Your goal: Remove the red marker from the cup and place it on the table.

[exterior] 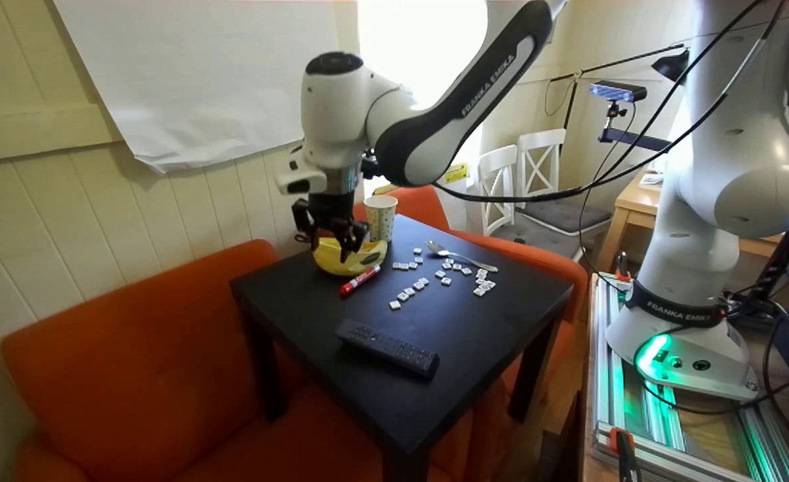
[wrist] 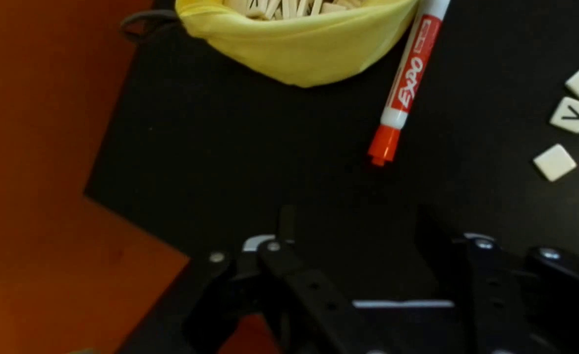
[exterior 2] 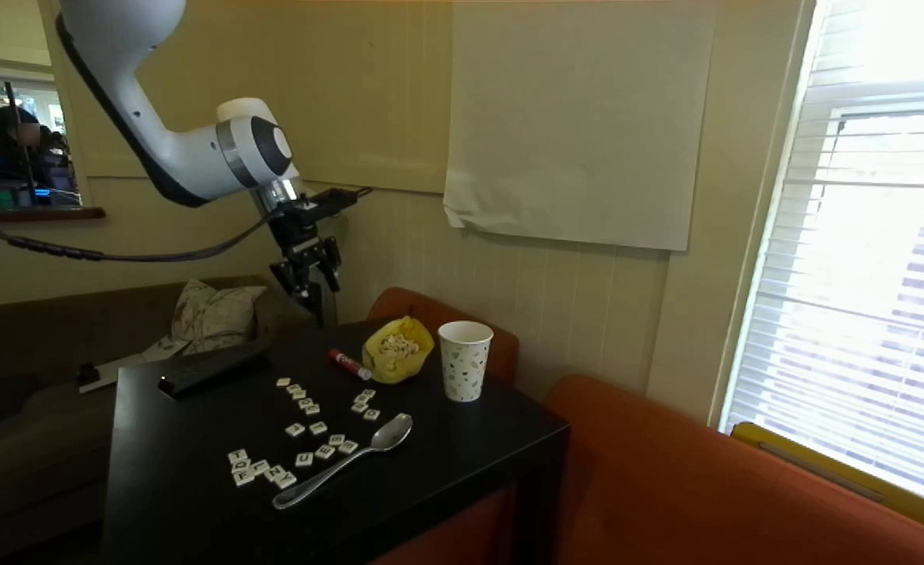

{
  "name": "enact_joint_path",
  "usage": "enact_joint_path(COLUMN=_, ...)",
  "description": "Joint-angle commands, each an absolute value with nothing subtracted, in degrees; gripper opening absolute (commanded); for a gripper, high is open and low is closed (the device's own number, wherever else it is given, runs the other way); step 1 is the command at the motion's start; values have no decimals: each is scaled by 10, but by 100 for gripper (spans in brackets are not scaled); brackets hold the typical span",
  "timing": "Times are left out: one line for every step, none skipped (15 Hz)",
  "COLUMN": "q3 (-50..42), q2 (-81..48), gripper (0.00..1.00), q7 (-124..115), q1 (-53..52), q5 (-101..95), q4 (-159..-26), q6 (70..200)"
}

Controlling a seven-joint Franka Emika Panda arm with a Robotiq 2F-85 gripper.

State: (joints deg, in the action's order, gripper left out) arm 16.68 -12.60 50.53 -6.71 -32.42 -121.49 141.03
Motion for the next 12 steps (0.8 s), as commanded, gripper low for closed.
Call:
enact_joint_path(q3=214, q2=4, gripper=95, q7=562, q1=-20, q5=-165, q4=-1302, q6=1426)
enact_joint_path(q3=214, q2=38, gripper=99, q7=552, q1=-24, q5=-119, q4=-1314, q6=1397)
enact_joint_path(q3=208, q2=76, gripper=100, q7=554, q1=-30, q5=-71, q4=-1331, q6=1380)
enact_joint_path(q3=174, q2=106, gripper=100, q7=540, q1=-67, q5=-39, q4=-1343, q6=1357)
enact_joint_path(q3=165, q2=133, gripper=100, q7=531, q1=-79, q5=-13, q4=-1353, q6=1330)
enact_joint_path(q3=154, q2=159, gripper=100, q7=519, q1=-92, q5=2, q4=-1360, q6=1298)
enact_joint_path(q3=144, q2=185, gripper=100, q7=505, q1=-103, q5=11, q4=-1371, q6=1275)
enact_joint_path(q3=135, q2=208, gripper=100, q7=498, q1=-115, q5=21, q4=-1381, q6=1261)
enact_joint_path(q3=132, q2=144, gripper=100, q7=509, q1=-115, q5=-17, q4=-1339, q6=1282)
enact_joint_path(q3=125, q2=167, gripper=100, q7=502, q1=-124, q5=-9, q4=-1349, q6=1268)
enact_joint_path(q3=122, q2=184, gripper=100, q7=497, q1=-129, q5=-6, q4=-1358, q6=1263)
enact_joint_path(q3=120, q2=194, gripper=100, q7=494, q1=-132, q5=-5, q4=-1365, q6=1261)
